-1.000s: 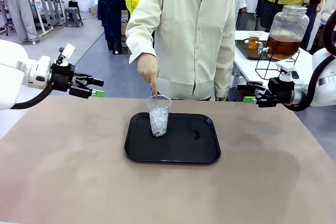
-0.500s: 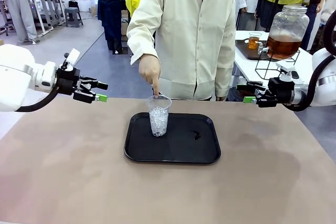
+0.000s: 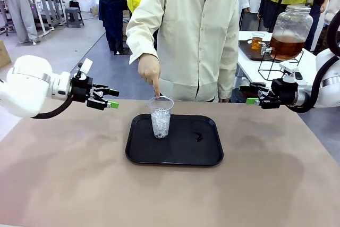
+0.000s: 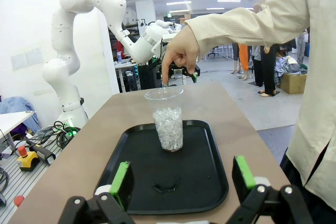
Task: Pour the drink into the iced cup.
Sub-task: Pick up the iced cup indicated by the human and present it to them.
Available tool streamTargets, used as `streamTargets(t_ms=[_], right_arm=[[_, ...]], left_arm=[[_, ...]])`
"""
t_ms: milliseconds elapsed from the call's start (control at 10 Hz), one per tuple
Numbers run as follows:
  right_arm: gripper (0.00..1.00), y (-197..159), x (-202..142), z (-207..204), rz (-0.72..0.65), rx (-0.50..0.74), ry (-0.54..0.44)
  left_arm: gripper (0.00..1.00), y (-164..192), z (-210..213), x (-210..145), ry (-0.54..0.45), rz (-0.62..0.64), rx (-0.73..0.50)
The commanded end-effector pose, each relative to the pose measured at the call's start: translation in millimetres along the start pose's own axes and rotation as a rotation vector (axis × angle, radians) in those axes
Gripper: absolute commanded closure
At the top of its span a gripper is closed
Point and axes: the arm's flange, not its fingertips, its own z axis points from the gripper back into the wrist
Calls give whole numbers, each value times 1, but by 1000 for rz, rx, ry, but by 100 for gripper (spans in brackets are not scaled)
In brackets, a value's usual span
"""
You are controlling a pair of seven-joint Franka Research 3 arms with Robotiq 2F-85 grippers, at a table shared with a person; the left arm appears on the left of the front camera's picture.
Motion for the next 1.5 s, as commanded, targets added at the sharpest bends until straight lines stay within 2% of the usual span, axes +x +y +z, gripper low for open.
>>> streamTargets(t_ms=[0, 400, 600, 1000, 1400], right_arm=[[0, 0, 2, -1, -2, 1, 1], [0, 0, 2, -1, -2, 1, 1], [0, 0, 2, -1, -2, 1, 1], [0, 0, 2, -1, -2, 1, 1], [0, 0, 2, -1, -2, 1, 1]], left_arm=[[0, 6, -17, -5, -37, -34, -3], [0, 9, -53, -14, -44, -74, -109], [0, 8, -65, -18, -82, -62, -167], [0, 4, -77, -24, -82, -45, -195], [0, 3, -75, -23, -87, -26, -168]])
